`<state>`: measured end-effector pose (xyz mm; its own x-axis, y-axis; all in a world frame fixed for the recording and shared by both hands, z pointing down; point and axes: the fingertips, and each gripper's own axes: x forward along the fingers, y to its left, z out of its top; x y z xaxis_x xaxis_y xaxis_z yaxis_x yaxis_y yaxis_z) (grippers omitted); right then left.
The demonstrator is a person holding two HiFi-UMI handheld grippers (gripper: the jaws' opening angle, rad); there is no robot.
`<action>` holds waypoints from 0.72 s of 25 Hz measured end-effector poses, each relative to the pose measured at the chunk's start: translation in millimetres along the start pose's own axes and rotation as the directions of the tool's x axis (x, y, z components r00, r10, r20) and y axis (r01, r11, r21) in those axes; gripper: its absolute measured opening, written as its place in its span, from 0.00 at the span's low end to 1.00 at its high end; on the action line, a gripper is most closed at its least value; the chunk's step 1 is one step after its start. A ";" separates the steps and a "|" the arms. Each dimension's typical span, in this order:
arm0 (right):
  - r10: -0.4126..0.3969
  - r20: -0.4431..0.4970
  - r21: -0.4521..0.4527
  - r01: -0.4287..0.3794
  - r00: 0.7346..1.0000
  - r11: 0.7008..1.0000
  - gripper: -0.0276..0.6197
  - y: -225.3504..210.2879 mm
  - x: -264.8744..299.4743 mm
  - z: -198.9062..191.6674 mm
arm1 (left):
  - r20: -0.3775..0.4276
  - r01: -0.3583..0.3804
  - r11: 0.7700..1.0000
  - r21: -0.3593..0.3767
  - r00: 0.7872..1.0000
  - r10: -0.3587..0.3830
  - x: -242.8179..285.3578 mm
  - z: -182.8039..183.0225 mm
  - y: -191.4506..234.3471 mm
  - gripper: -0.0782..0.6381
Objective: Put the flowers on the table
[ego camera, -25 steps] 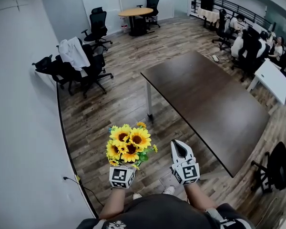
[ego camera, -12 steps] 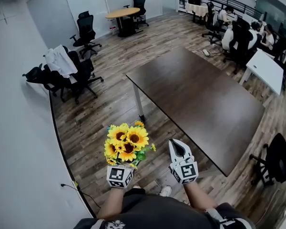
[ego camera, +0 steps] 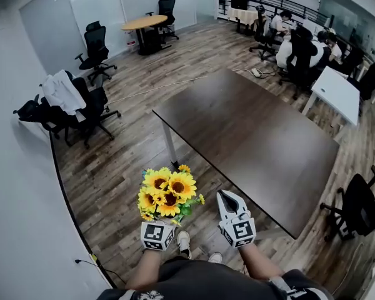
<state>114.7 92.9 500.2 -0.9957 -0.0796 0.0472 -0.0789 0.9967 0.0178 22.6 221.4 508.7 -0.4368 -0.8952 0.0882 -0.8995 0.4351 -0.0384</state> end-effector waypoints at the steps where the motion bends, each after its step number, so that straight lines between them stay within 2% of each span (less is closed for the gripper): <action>1: -0.008 0.001 -0.004 0.008 1.000 1.000 0.08 -0.6 9.4 1.2 | 0.003 0.009 1.000 0.004 1.000 -0.009 6.9 0.4 7.2 0.88; 10: -0.073 0.006 -0.027 0.073 0.997 0.997 0.08 2.5 102.1 11.2 | 0.038 0.096 0.995 0.028 0.995 -0.097 65.1 8.1 80.5 0.88; 18: -0.191 -0.018 -0.014 0.191 0.981 0.981 0.08 -12.3 136.1 9.4 | 0.048 0.155 0.988 0.029 0.987 -0.156 97.2 9.1 115.5 0.88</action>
<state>-20.4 69.9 497.0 -0.9612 -0.2692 0.0608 -0.2671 0.9628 0.0403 -123.8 183.8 503.8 -0.2907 -0.9557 0.0456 -0.9561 0.2883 -0.0528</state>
